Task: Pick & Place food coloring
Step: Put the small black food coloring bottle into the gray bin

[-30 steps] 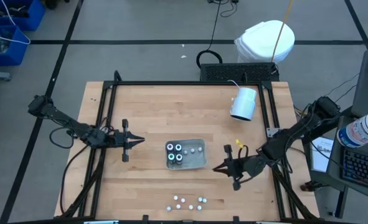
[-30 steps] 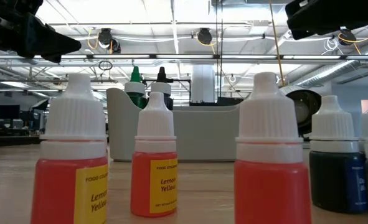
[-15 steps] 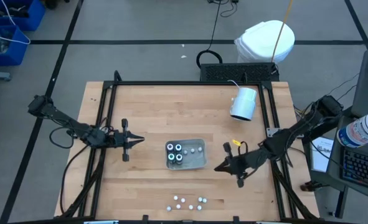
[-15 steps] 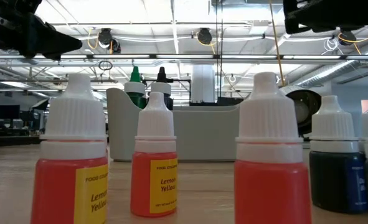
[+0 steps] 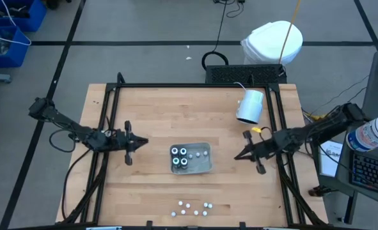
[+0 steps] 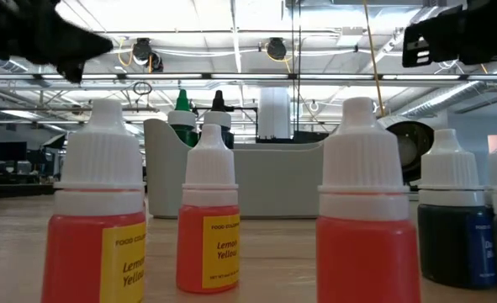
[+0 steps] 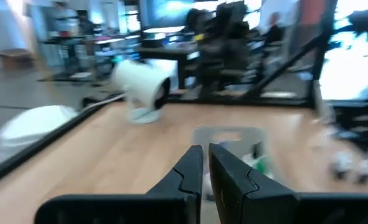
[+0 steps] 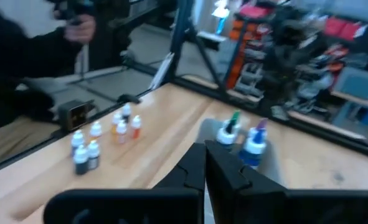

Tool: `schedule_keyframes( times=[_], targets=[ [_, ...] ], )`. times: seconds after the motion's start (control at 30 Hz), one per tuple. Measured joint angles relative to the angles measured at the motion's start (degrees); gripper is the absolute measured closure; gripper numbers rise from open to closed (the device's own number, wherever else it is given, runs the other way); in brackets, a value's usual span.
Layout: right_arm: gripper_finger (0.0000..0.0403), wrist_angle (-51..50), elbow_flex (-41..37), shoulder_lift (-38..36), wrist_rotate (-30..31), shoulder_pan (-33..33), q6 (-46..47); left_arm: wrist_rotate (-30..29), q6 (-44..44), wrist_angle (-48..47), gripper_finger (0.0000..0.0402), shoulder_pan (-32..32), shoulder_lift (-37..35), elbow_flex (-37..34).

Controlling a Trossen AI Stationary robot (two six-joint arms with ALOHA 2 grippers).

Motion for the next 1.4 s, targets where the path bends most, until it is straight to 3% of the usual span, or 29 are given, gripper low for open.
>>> schedule_keyframes(
  times=[0.1, 0.27, 0.57, 0.77, 1.0, 1.17, 1.4],
  targets=[
    [0.0403, -1.02, -1.02, -3.41, 0.41, -1.8, -0.18, 2.14, -1.33, 0.65, 0.0374, -1.9, 5.31, 3.61],
    [0.0403, -2.09, -1.06, -5.05, 0.42, -3.42, 0.56, 1.09, -2.44, -3.31, 0.0396, -6.53, 23.67, 15.93],
    [0.0403, -0.93, -1.03, -5.33, 0.35, -3.56, 0.56, 1.1, -16.46, -30.77, 0.0392, -13.24, 55.3, 49.37],
    [0.0403, -0.37, -1.03, -5.27, 0.35, -3.52, 3.66, 4.22, -28.93, -42.28, 0.0349, -16.23, 69.53, 63.99],
    [0.0403, -0.48, -1.03, -5.16, 0.38, -3.5, 6.98, 14.08, -32.96, -41.72, 0.0265, -17.88, 77.37, 71.25],
    [0.0403, -0.88, -1.03, -5.01, 0.44, -3.5, 7.32, 14.3, -33.99, -41.64, 0.0221, -18.19, 79.39, 71.88],
    [0.0403, -2.01, -1.01, -4.94, 0.5, -3.5, 7.32, 15.03, -34.28, -41.8, 0.0198, -17.5, 81.88, 71.88]
  ],
)
